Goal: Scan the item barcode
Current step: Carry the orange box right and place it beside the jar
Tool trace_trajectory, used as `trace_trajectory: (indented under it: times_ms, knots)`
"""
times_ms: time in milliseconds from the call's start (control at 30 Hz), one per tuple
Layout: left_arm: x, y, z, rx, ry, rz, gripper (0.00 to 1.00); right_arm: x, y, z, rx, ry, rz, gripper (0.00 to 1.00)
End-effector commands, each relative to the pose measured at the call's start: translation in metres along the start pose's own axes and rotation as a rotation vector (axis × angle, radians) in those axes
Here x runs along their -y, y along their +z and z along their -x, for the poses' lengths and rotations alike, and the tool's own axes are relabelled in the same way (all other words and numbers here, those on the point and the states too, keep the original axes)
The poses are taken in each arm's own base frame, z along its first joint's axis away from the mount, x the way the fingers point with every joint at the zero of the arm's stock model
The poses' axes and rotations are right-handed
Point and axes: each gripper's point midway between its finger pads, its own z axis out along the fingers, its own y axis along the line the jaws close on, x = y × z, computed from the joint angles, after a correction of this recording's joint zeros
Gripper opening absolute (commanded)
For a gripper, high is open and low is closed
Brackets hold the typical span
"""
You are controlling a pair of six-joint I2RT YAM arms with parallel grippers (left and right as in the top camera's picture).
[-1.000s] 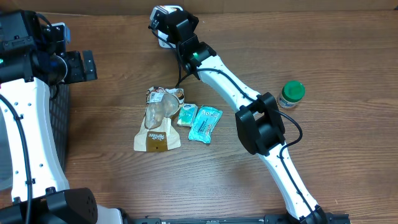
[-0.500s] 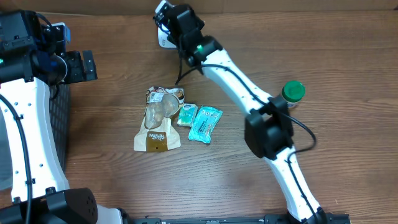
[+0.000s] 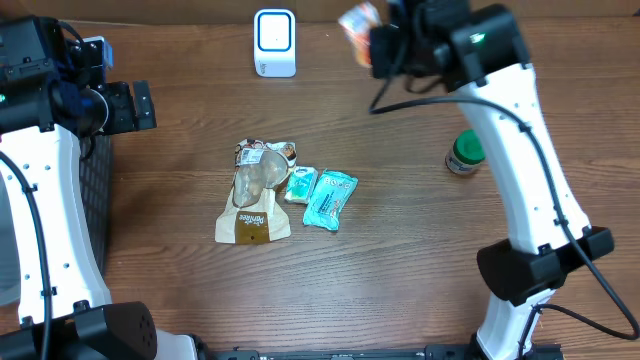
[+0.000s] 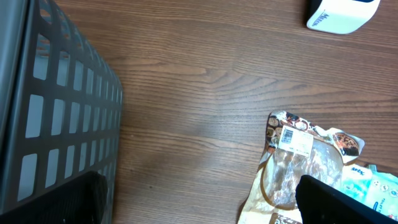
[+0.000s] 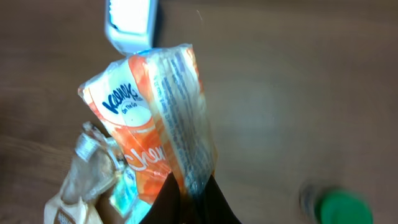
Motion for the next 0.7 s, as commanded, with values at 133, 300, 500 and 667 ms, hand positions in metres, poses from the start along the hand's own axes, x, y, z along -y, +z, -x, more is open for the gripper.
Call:
trace_trajectory:
  times_ms: [133, 300, 500, 667]
  knots:
    - [-0.002, -0.002, 0.003, 0.011, 0.023, 0.003, 0.99, 0.048, 0.047, -0.057, -0.268, 0.180, -0.069, 0.04]
    - [-0.002, -0.002, 0.003, 0.011, 0.023, 0.003, 1.00, 0.074, 0.084, -0.096, -0.392, 0.235, -0.100, 0.04]
    - [-0.002, -0.002, 0.003, 0.011, 0.023, 0.003, 1.00, 0.096, 0.125, -0.132, -0.452, 0.278, -0.120, 0.04]
    - [-0.002, -0.002, 0.003, 0.011, 0.023, 0.003, 1.00, 0.114, 0.145, -0.154, -0.469, 0.301, -0.143, 0.04]
